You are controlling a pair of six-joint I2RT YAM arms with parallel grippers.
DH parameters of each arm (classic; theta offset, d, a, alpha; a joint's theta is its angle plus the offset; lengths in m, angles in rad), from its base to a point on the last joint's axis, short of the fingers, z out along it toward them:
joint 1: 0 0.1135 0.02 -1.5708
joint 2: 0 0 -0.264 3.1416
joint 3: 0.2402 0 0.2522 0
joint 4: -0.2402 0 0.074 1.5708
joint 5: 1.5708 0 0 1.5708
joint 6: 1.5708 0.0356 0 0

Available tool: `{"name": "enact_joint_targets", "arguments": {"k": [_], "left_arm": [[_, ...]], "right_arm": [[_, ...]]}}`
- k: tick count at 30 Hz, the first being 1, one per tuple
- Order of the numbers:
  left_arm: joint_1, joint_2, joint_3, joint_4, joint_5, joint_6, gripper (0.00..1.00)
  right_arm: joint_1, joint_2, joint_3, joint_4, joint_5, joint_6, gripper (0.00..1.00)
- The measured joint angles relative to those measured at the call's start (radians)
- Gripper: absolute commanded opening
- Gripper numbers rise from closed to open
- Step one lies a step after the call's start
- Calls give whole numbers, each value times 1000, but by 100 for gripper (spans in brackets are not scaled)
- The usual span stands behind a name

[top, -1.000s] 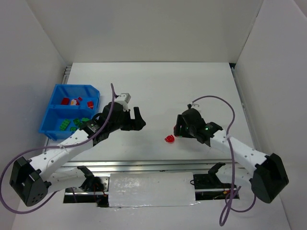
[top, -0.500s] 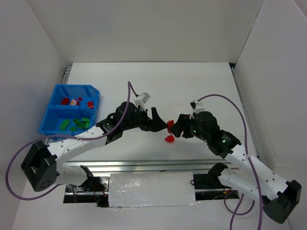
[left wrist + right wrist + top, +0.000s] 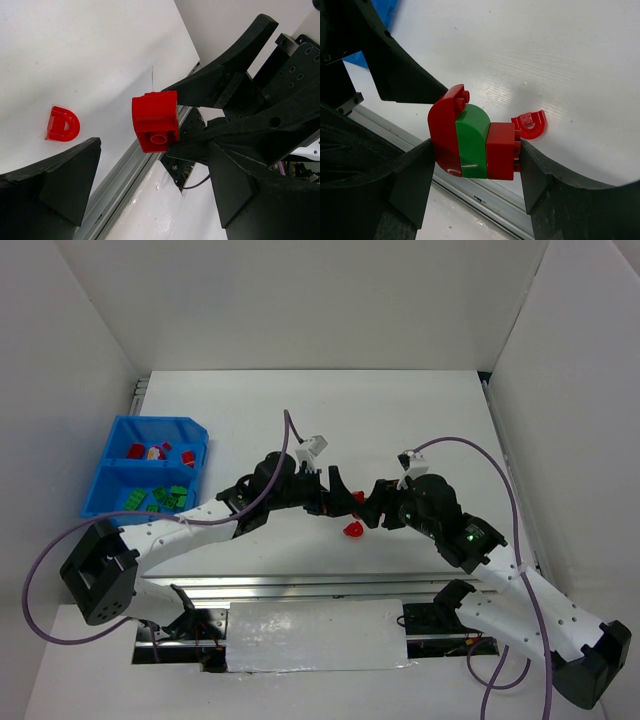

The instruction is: Sort the legos into containers by color

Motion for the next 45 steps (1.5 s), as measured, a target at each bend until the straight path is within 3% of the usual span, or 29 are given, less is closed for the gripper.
{"name": "enact_joint_targets", "arguments": {"k": [16, 31, 34, 36, 38, 45], "left_arm": [[-3, -105, 9, -37, -106, 8, 99], [-3, 19, 47, 21, -82, -16, 98], [-3, 24, 57, 39, -72, -32, 91], [-3, 26, 61, 58, -62, -38, 77], [-3, 30, 63, 76, -49, -51, 70], [-5, 54, 63, 127, 5, -61, 68]], "right_arm": [[13, -4, 0, -16, 77, 51, 24], [19, -68, -8, 45, -33, 23, 24], [19, -66, -8, 56, -34, 23, 24], [19, -64, -9, 64, -34, 23, 24], [20, -64, -10, 66, -28, 24, 24], [20, -56, -12, 68, 14, 39, 24]]}}
